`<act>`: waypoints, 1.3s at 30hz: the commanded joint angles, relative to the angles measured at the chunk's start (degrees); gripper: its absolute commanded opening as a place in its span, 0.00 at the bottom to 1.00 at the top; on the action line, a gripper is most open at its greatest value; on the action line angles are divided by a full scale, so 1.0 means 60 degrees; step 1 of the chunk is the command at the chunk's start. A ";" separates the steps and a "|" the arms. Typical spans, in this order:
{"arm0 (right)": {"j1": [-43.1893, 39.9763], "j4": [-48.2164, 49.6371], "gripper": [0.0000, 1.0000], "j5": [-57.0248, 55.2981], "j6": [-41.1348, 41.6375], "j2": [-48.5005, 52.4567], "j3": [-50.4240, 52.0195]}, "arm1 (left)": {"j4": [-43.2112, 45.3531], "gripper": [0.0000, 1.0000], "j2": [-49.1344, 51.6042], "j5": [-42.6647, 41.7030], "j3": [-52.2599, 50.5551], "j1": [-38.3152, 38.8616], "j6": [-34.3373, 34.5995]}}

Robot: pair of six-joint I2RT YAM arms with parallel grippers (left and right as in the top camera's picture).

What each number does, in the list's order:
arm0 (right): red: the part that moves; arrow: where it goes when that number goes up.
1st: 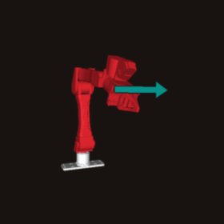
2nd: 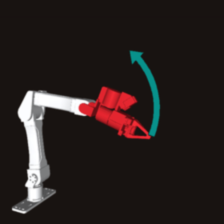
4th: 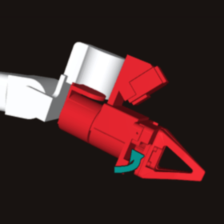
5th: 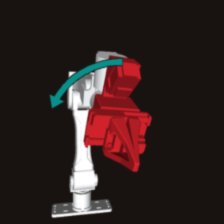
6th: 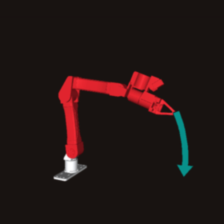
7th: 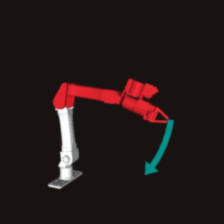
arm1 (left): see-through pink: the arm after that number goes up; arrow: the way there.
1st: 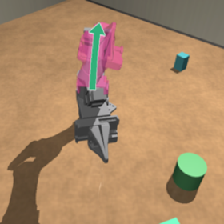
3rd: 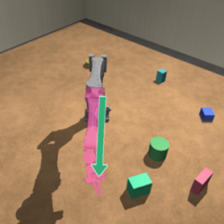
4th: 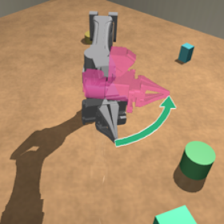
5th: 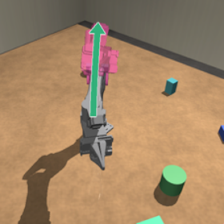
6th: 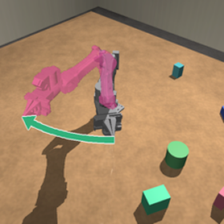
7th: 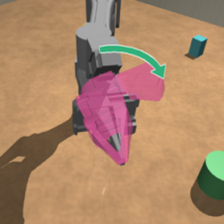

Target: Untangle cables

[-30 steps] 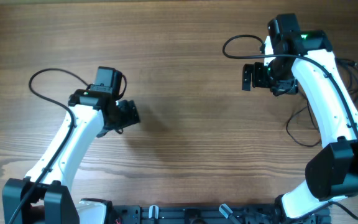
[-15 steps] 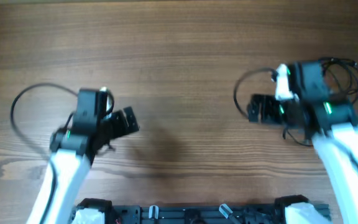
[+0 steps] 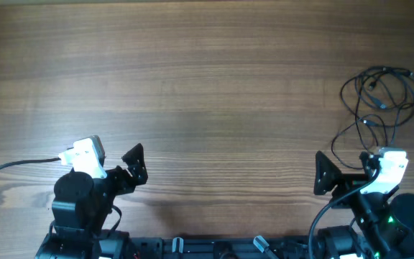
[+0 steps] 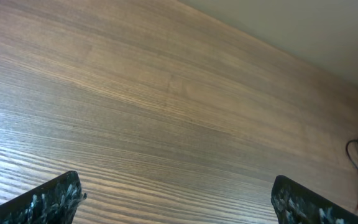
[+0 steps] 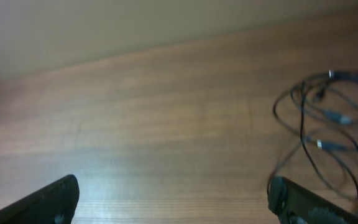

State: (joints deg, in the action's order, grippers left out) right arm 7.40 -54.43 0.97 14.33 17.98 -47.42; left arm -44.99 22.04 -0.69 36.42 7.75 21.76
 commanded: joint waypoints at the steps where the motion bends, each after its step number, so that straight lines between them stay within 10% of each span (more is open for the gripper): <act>1: 0.0025 -0.0532 1.00 -0.0233 0.0138 -0.0149 0.0142 | -0.0087 1.00 -0.0051 0.0146 -0.0157 -0.0018 0.0055; 26: 0.0015 -0.1286 1.00 -0.0688 0.0142 -0.0277 0.0178 | -0.1206 1.00 -0.0051 0.0146 -0.0157 -0.0018 0.0051; 39: 0.0015 0.2750 1.00 -0.0659 -0.1402 -0.0674 0.1042 | -0.1209 1.00 -0.0051 0.0146 -0.0157 -0.0018 0.0051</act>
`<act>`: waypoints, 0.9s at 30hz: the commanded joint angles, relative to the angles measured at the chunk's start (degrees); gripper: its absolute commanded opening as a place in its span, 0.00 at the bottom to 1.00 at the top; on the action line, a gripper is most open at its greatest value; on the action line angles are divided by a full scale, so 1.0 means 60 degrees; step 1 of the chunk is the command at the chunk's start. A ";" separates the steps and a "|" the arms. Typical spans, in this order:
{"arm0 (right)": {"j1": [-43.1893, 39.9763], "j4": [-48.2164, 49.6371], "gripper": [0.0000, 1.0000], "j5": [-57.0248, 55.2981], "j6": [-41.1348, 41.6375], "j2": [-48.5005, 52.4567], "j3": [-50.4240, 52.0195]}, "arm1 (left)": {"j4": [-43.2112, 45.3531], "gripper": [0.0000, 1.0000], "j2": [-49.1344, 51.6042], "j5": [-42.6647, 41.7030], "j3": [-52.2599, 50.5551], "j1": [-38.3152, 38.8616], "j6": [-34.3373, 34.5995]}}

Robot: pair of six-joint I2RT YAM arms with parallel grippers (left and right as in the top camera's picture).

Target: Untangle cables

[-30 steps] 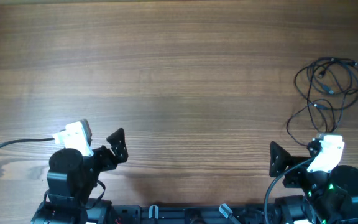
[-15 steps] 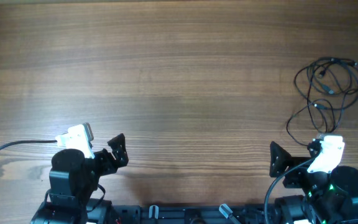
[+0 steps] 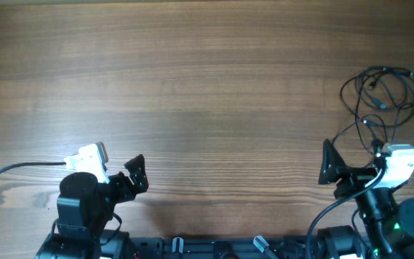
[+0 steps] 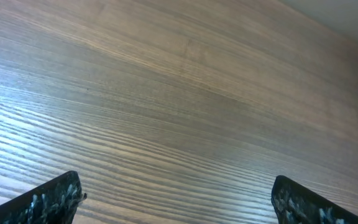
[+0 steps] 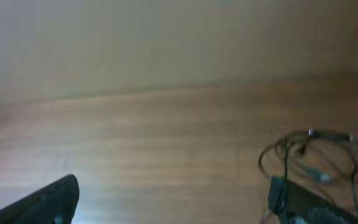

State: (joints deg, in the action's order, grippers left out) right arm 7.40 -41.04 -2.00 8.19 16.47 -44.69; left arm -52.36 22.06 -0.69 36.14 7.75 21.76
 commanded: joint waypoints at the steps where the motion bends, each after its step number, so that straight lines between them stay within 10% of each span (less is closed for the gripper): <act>1: 0.0015 0.0860 1.00 -0.0164 -0.0375 -0.0579 0.0831 | 0.0018 1.00 -0.0055 0.0146 -0.0109 -0.0018 0.0055; 9: 0.0015 0.3909 1.00 0.0229 -0.0372 -0.2146 0.3238 | 0.0018 1.00 -0.0055 0.0146 -0.0109 -0.0018 0.0055; 27: 0.0015 0.4779 1.00 0.0335 -0.2412 -0.2707 0.4379 | 0.0022 1.00 -0.0055 0.0149 -0.0109 -0.0018 0.0055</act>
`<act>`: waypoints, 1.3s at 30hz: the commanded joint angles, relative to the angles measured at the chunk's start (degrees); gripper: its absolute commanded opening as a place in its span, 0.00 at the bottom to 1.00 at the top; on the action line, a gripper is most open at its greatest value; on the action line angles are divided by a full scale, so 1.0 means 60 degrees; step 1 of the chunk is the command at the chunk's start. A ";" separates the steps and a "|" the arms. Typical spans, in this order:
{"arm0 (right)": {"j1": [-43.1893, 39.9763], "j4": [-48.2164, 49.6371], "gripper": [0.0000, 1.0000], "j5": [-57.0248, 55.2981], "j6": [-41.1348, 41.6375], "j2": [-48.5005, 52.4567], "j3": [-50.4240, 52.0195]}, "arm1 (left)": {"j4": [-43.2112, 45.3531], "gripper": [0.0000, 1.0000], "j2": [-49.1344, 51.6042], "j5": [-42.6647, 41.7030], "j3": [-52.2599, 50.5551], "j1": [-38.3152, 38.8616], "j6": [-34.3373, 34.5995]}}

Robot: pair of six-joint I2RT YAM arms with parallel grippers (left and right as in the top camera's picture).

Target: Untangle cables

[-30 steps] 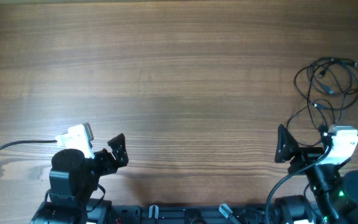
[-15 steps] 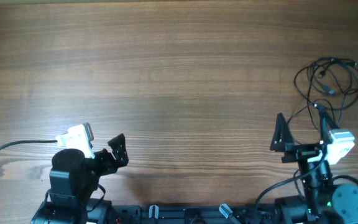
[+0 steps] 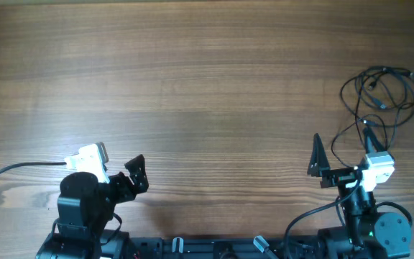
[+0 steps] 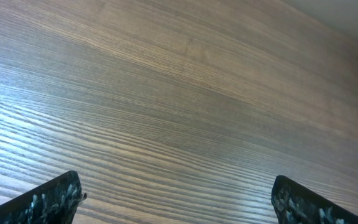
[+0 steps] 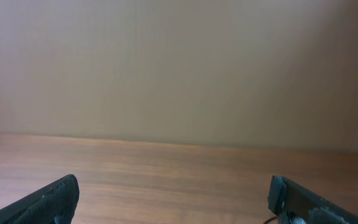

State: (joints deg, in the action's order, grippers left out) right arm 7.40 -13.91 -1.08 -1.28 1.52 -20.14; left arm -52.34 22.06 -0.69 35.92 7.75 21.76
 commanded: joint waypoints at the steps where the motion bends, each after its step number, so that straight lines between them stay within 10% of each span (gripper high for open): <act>1: 0.0015 0.0565 1.00 0.0182 -0.0878 -0.0215 0.0488 | 0.0015 1.00 -0.0055 0.0146 -0.0073 -0.0018 0.0051; 10: 0.0015 0.5238 1.00 0.0178 -0.0783 -0.0219 0.3300 | 0.0015 1.00 -0.0055 0.0146 -0.0073 -0.0018 0.0055; 21: 0.0015 0.2368 0.99 0.0204 -0.0794 -0.0226 0.3311 | 0.0018 1.00 -0.0055 0.0146 -0.0073 -0.0018 0.0051; 39: -0.0958 0.2368 1.00 0.0973 -0.1756 -0.0222 0.3311 | 0.0015 1.00 -0.0055 0.0146 -0.0073 -0.0018 0.0055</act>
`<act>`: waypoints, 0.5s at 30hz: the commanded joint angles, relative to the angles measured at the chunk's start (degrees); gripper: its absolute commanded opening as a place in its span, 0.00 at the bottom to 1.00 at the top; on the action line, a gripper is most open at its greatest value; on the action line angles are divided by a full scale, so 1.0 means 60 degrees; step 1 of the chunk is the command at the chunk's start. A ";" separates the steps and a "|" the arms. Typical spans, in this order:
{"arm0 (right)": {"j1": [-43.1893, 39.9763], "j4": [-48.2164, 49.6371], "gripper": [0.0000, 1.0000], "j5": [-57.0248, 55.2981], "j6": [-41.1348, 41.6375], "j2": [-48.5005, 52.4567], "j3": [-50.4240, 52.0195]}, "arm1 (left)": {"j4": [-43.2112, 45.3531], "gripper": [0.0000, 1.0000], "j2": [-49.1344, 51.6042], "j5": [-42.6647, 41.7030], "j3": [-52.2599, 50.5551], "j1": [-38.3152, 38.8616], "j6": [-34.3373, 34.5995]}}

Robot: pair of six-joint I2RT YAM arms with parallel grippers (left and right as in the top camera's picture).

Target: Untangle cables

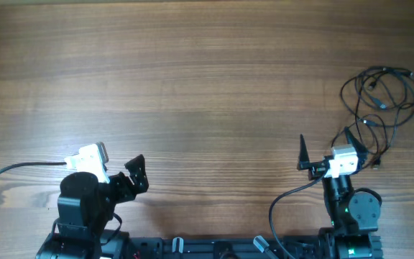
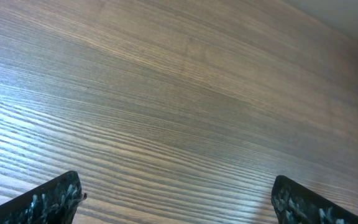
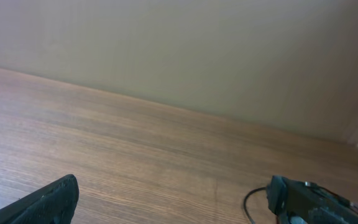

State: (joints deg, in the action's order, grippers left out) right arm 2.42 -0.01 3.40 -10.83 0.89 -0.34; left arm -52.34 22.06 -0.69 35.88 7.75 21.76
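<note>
A tangle of thin black cables lies on the wooden table at the far right in the overhead view; a loop of it shows beside the right finger in the right wrist view. My right gripper stands open near the front right, its fingers wide apart and empty, just left of and below the tangle. My left gripper is open at the front left, fingers spread over bare wood, far from the cables.
The wooden table stretches wide between the two arms. A black lead runs off the left arm's camera toward the left edge. A pale wall stands behind the table's far edge.
My right gripper has shifted left and a little farther up the table and turned; its camera now looks lower, with more table and a cable loop in sight. The left arm stayed put.
Both grippers stood open near the front corners, the tangle at the far right. The left gripper then drew back slightly and has held still since. The right gripper swung about, its view rising to the wall, and now it sits farther left, still open and empty.
</note>
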 commanded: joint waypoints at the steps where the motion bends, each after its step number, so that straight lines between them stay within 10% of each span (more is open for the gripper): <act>1: -0.0131 0.0033 1.00 0.0226 -0.0160 -0.0117 0.0011 | 0.0018 1.00 -0.0055 0.0146 -0.0066 -0.0018 0.0055; 15: -0.0131 0.0015 1.00 -0.0135 0.1734 -0.0117 0.0007 | 0.0015 1.00 -0.0055 0.0146 -0.0066 -0.0018 0.0051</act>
State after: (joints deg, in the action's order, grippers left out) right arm 1.98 -0.03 3.55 -5.28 0.89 -0.34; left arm -52.34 22.06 -0.67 35.88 7.75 21.76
